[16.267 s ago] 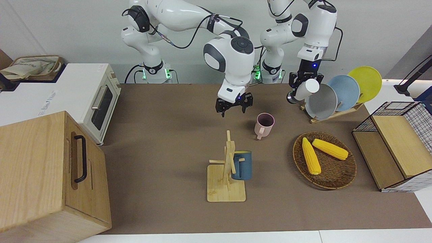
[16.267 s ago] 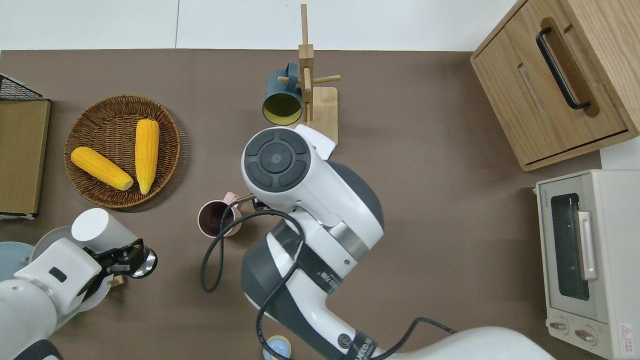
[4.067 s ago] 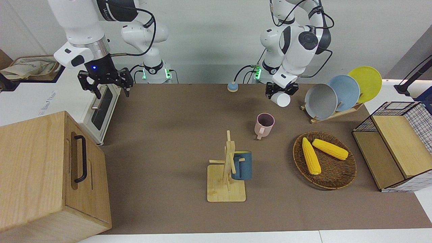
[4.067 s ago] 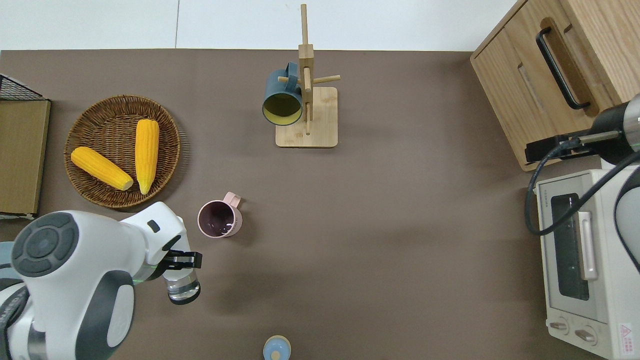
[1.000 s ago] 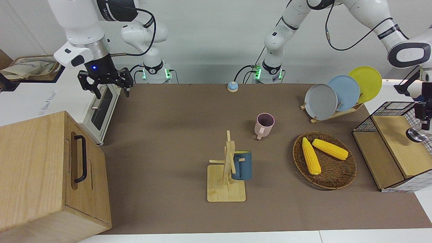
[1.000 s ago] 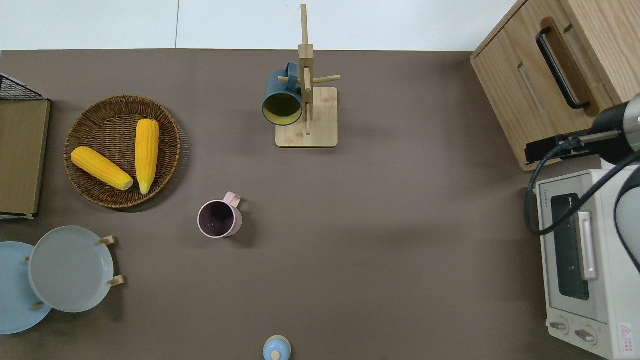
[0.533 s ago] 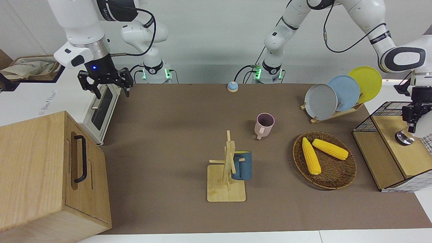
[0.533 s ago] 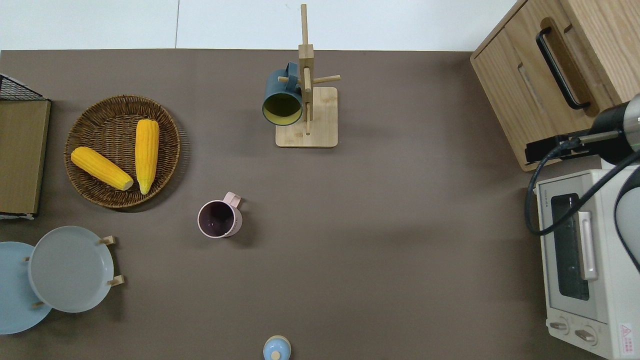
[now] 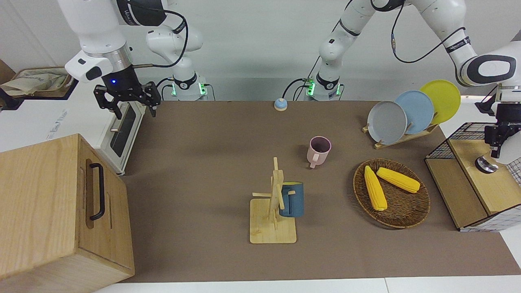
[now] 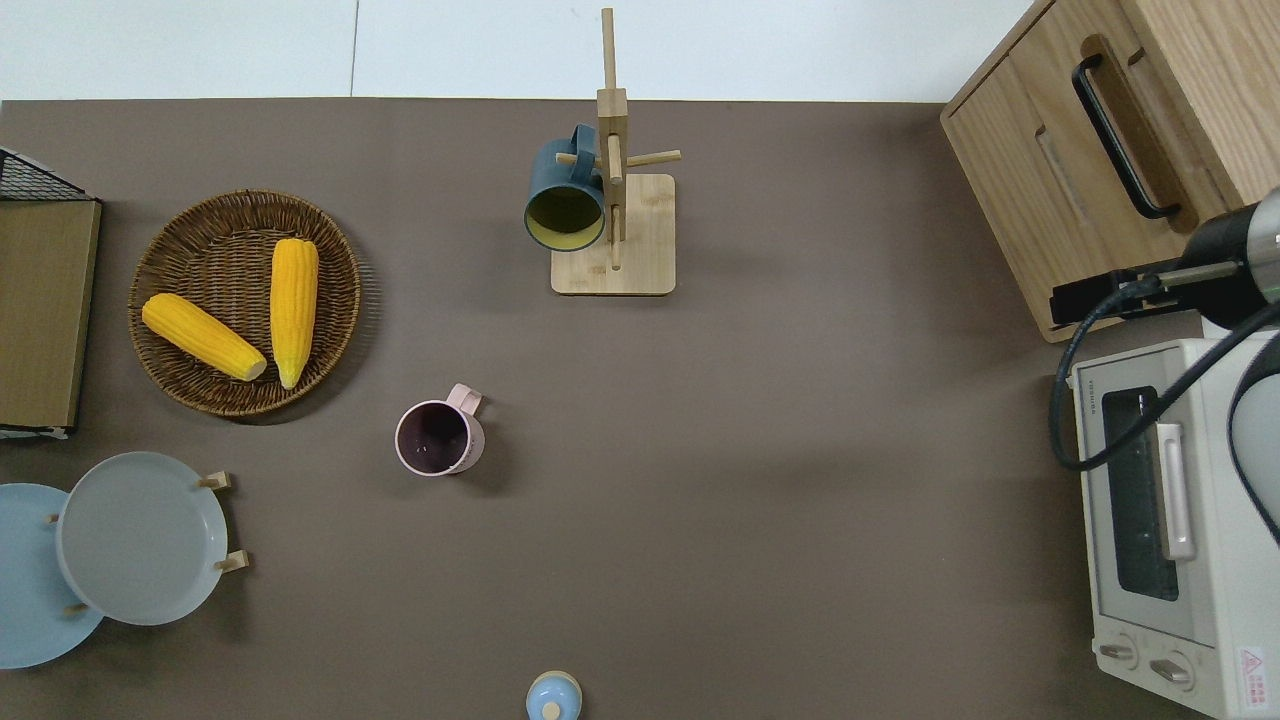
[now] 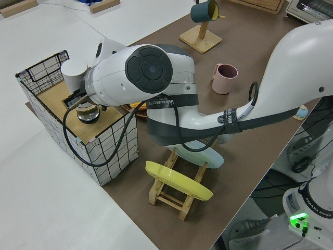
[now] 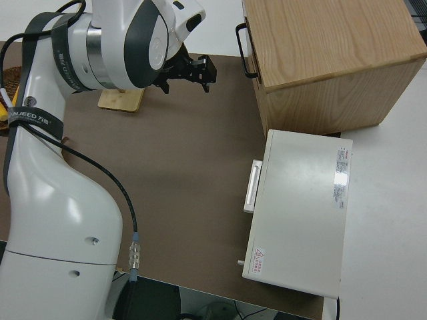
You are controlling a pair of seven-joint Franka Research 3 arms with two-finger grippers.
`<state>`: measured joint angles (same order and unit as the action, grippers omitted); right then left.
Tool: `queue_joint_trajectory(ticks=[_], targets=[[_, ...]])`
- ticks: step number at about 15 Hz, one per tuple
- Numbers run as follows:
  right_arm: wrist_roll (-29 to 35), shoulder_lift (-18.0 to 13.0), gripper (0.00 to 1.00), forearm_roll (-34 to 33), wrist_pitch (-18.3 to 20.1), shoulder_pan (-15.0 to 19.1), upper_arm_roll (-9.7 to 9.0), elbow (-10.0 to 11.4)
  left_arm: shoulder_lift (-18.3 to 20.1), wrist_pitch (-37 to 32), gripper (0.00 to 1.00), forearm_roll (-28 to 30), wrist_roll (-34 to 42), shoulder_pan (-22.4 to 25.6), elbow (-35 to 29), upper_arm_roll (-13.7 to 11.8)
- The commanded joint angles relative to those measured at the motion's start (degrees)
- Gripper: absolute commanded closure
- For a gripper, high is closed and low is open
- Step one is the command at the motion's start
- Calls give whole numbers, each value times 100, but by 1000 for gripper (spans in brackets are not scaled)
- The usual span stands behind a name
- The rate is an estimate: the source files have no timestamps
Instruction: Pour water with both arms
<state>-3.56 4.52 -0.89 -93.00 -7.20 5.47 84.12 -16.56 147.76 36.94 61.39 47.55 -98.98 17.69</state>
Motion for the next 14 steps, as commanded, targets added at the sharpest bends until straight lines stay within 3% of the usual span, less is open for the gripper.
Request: queue_joint_trajectory(ticks=[1, 2, 3, 8, 10, 11, 14], targets=[[-40, -21, 13, 98, 71, 17, -11, -28, 144, -90, 290, 164, 189, 70, -113, -2], [-31, -21, 13, 98, 71, 17, -2, -28, 144, -90, 179, 164, 198, 70, -113, -11], [-31, -21, 13, 98, 71, 8, -2, -28, 144, -90, 4, 164, 189, 61, -113, -11], [-40, -21, 13, 98, 71, 17, -2, -28, 249, -177, 7, 138, -4, 61, -78, -55], [-39, -21, 13, 98, 71, 17, -2, -28, 355, -317, 5, 24, -476, 52, -69, -90], [-31, -21, 13, 98, 71, 17, -2, -28, 425, -344, 5, -151, -740, 44, -69, -73], [-40, -21, 13, 98, 71, 17, -2, -28, 609, -712, 5, -1388, -1654, 61, -60, -125]])
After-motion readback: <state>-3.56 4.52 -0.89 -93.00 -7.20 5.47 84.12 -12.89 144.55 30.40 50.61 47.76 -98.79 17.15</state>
